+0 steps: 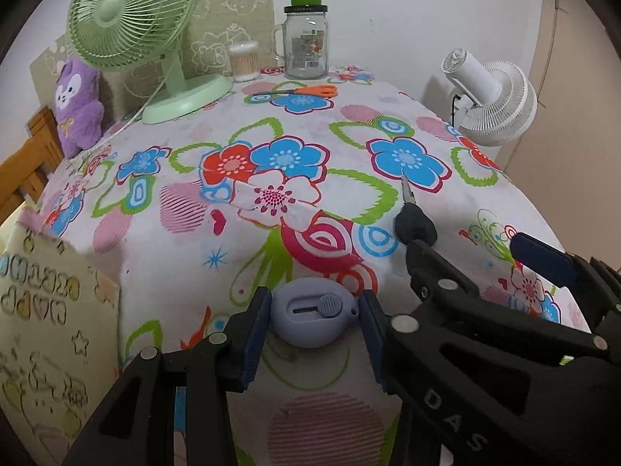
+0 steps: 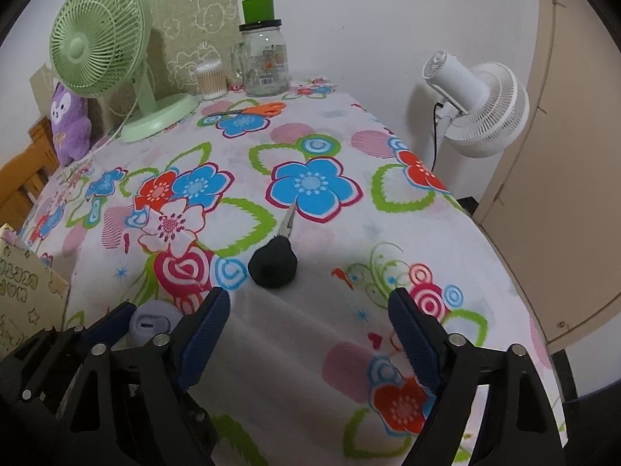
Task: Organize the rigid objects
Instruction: 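Grasp the black plug-shaped object with the right tool while the left holds the case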
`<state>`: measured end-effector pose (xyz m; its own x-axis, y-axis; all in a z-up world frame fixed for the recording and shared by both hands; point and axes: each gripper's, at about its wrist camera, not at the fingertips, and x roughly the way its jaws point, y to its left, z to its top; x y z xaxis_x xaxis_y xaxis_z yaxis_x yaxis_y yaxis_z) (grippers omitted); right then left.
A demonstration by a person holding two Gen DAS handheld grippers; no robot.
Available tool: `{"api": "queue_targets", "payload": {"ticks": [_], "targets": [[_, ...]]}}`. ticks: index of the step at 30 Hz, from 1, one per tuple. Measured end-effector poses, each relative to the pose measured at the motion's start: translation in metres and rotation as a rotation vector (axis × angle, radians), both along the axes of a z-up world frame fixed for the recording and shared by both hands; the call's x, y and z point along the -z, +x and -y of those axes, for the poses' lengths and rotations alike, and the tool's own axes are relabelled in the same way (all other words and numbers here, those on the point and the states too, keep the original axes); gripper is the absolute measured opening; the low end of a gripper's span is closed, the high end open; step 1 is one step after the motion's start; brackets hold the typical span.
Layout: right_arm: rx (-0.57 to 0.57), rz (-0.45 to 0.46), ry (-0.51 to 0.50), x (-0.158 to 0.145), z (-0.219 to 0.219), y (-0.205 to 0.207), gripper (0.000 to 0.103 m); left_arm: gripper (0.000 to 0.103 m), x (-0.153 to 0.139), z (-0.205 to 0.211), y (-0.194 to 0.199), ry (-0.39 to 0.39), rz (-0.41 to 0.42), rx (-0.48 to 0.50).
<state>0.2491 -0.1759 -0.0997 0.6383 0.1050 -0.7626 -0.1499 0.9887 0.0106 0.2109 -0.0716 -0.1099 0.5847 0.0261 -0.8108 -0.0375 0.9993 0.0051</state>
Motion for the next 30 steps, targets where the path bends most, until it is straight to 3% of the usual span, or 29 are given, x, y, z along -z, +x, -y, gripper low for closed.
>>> {"api": "queue_targets", "payload": {"ticks": [5, 8, 10, 13, 18, 30], "targets": [[-0.017, -0.004, -0.002, 0.002, -0.009, 0.014, 0.079, 0.047, 0.000, -0.005, 0.010, -0.003, -0.009, -0.001], [-0.041, -0.014, 0.014, 0.004, -0.014, 0.022, 0.070, 0.048, 0.001, -0.009, 0.014, -0.009, -0.010, -0.005], [-0.050, -0.034, 0.025, 0.007, -0.016, 0.028, 0.059, 0.048, 0.001, -0.012, 0.016, -0.006, -0.004, -0.003], [-0.043, -0.044, 0.026, 0.011, -0.016, 0.033, 0.053, 0.048, 0.002, -0.012, 0.016, -0.002, 0.005, 0.002], [-0.019, -0.035, -0.031, 0.012, -0.016, 0.034, 0.035, 0.048, 0.001, -0.009, 0.014, 0.035, 0.016, 0.013], [-0.028, -0.014, -0.049, 0.005, -0.012, 0.011, 0.035, 0.047, -0.004, -0.007, -0.003, 0.005, 0.004, 0.060]]}}
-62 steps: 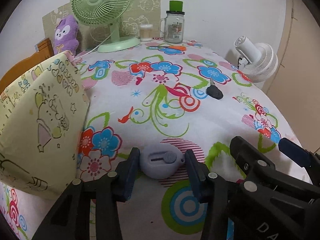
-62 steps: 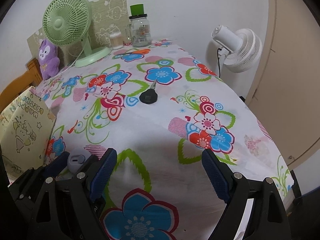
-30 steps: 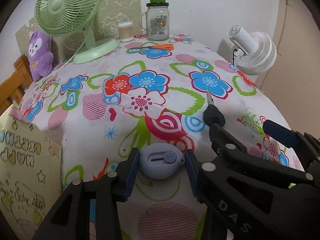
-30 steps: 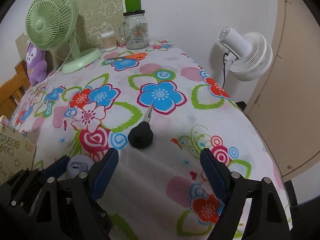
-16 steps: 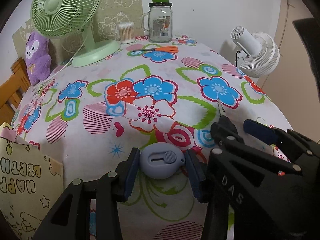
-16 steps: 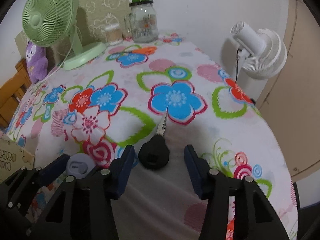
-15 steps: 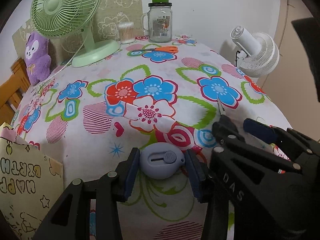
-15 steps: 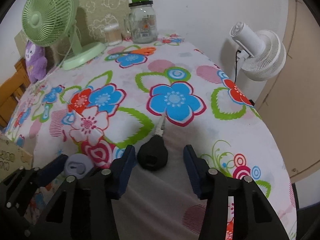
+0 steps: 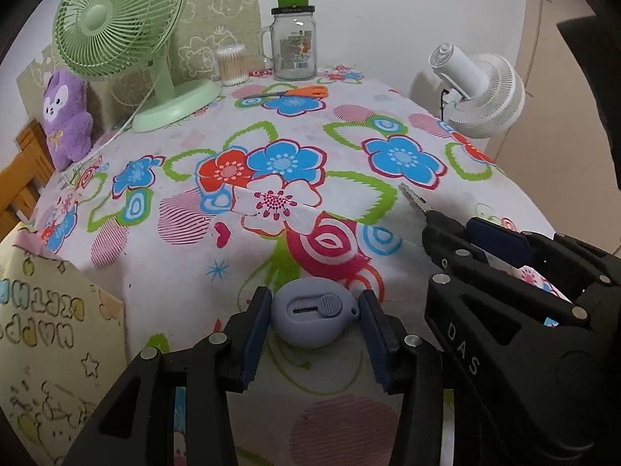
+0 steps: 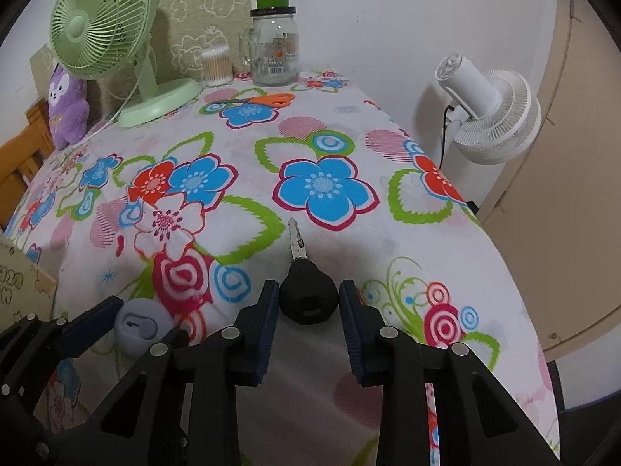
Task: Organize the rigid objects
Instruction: 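Grasp the black plug-shaped object with the right tool while the left holds the case, then carry the lavender case with the left tool while the right carries the black plug to the box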
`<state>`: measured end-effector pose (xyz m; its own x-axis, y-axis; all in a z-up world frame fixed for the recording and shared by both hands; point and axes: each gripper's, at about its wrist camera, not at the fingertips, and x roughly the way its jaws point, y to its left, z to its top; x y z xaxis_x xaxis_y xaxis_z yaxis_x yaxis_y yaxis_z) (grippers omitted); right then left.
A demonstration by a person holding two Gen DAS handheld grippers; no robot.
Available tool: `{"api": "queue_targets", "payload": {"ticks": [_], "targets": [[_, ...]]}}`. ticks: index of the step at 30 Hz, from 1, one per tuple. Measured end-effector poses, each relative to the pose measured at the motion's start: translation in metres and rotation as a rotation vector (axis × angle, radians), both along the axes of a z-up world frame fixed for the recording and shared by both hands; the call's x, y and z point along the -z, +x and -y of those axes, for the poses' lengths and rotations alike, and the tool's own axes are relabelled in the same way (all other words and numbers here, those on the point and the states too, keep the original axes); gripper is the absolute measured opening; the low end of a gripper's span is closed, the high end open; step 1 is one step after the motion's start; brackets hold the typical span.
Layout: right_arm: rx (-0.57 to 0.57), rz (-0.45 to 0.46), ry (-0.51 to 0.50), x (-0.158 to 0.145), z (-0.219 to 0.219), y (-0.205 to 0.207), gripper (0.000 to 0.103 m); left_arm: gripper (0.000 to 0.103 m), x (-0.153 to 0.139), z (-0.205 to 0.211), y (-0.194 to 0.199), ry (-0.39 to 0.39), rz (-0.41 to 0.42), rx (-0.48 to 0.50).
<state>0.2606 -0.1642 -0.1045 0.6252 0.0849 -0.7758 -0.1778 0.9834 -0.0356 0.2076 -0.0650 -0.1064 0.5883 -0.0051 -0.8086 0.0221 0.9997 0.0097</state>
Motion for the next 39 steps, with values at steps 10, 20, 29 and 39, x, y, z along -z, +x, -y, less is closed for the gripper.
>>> {"api": "queue_targets", "payload": {"ticks": [10, 20, 29, 39], "targets": [[0.018, 0.032, 0.012, -0.017, 0.004, -0.033, 0.035, 0.047, -0.017, 0.001, -0.028, -0.008, 0.036, 0.029], [0.037, 0.078, 0.021, -0.037, 0.007, -0.070, 0.035, 0.047, -0.034, 0.004, -0.059, -0.004, 0.073, 0.057], [0.041, 0.115, 0.023, -0.052, 0.008, -0.104, 0.035, 0.047, -0.047, 0.007, -0.086, 0.006, 0.099, 0.079], [0.046, 0.153, 0.032, -0.071, 0.009, -0.139, 0.035, 0.047, -0.067, 0.006, -0.117, 0.014, 0.137, 0.095]]}}
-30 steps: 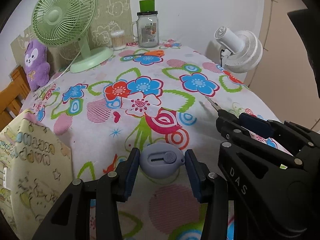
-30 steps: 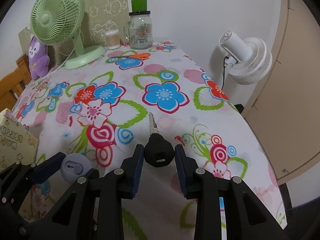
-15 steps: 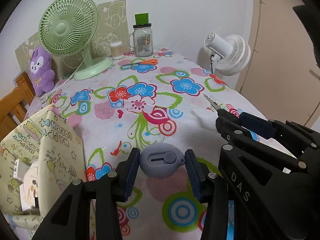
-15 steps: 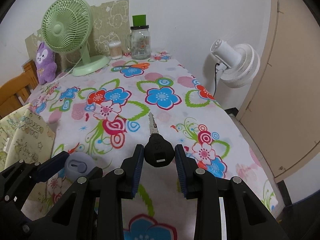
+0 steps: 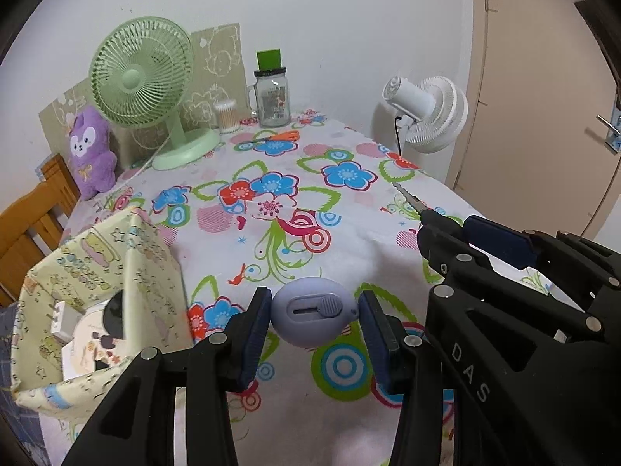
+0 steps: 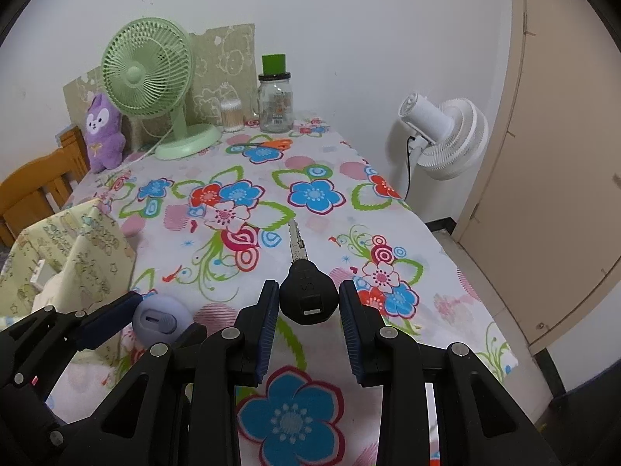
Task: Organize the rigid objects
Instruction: 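Carry the lavender case with the left tool while the right carries the black plug to the box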
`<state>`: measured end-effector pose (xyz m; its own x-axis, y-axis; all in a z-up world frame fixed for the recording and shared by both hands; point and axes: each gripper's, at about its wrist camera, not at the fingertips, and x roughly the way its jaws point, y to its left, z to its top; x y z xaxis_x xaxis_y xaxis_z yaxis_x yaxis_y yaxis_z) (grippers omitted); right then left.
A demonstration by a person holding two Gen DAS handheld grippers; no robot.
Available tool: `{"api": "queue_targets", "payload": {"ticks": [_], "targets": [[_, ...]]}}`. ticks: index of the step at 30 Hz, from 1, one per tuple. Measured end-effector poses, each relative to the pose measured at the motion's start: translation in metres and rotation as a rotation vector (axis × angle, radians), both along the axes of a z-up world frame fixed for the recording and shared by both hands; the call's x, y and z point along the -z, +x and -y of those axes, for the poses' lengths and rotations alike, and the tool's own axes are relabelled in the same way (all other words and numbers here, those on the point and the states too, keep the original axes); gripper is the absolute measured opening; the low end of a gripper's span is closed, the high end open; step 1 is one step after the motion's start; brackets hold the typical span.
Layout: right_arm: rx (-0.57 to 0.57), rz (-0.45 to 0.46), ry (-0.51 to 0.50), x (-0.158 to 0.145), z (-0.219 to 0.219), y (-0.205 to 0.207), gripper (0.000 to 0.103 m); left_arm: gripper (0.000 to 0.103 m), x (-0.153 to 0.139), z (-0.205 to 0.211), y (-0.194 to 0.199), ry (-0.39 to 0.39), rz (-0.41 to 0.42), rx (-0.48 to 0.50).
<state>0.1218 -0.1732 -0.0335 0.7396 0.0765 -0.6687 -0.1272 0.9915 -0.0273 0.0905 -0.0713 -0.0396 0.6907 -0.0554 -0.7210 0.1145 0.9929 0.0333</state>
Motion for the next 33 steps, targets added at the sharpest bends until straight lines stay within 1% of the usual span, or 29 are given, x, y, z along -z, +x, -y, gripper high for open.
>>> {"api": "queue_targets", "payload": {"ticks": [6, 17, 26, 33], "targets": [[0.004, 0.031, -0.006, -0.014, -0.003, -0.020, 0.035, 0.047, -0.013, -0.001, -0.016, 0.008, 0.024, 0.003], [-0.012, 0.068, 0.016, -0.038, -0.012, -0.047, 0.035, 0.047, -0.037, -0.012, -0.040, 0.016, 0.063, 0.004], [-0.030, 0.097, 0.020, -0.057, -0.025, -0.060, 0.035, 0.047, -0.052, -0.026, -0.049, 0.025, 0.087, 0.002], [-0.043, 0.106, 0.014, -0.064, -0.039, -0.064, 0.035, 0.047, -0.057, -0.038, -0.052, 0.032, 0.097, -0.002]]}}
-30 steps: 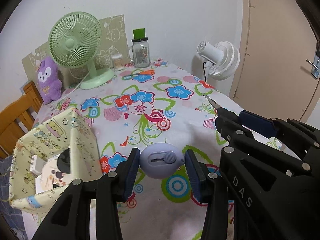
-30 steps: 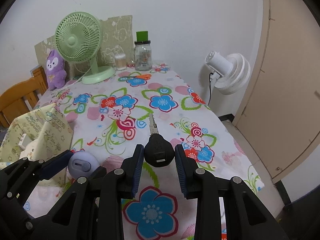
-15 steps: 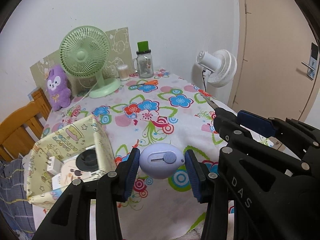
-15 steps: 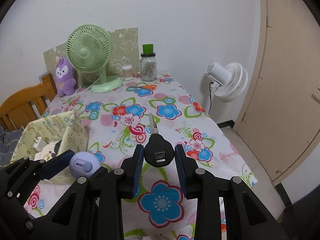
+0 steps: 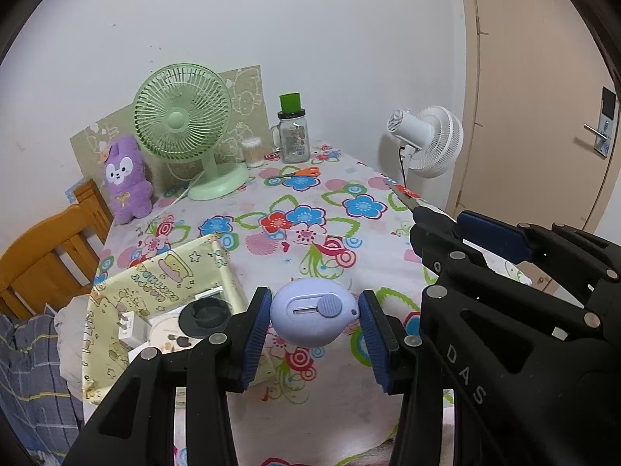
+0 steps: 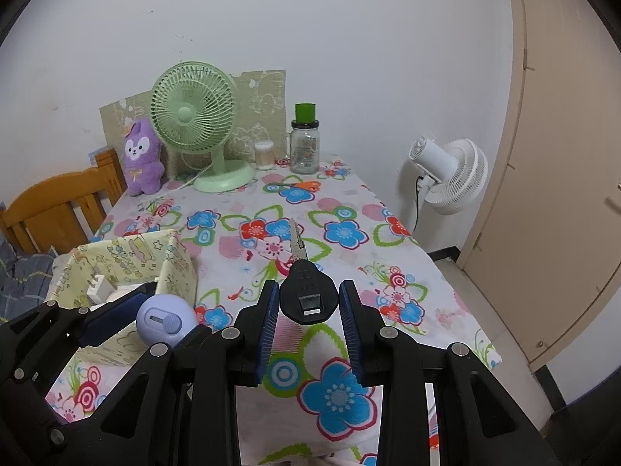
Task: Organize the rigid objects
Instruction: 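Carry the lavender case with the left tool while the right carries the black plug to the box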
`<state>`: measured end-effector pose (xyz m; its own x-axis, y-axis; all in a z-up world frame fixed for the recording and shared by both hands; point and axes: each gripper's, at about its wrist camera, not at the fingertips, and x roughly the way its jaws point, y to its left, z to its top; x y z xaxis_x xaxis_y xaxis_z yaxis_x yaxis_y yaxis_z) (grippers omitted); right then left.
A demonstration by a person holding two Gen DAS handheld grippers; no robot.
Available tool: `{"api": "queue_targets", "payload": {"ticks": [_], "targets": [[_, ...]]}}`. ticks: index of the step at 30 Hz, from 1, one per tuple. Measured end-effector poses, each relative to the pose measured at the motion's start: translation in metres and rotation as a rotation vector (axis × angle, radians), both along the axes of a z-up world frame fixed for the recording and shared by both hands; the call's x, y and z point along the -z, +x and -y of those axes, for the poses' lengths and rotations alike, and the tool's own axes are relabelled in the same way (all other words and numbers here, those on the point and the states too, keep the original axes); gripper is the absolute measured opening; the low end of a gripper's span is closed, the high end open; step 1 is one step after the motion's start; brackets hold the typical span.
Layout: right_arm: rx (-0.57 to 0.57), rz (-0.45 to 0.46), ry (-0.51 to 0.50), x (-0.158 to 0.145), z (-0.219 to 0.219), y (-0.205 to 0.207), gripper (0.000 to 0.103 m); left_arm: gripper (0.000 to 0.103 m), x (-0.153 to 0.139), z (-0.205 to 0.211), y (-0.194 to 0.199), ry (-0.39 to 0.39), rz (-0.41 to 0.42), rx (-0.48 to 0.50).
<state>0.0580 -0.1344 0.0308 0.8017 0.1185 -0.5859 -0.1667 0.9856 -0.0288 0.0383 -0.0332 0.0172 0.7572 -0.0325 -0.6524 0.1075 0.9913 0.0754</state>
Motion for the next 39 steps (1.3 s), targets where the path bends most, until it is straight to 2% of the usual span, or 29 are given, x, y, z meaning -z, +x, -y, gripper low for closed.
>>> {"api": "queue_targets", "payload": {"ticks": [15, 39], "targets": [[-0.070, -0.004, -0.003, -0.006, -0.047, 0.005, 0.035, 0.047, -0.004, -0.045, 0.001, 0.021, 0.016, -0.059], [-0.209, -0.078, -0.013, 0.014, -0.118, 0.022, 0.035, 0.047, 0.021, -0.112, 0.019, 0.013, -0.038, -0.169]]}}
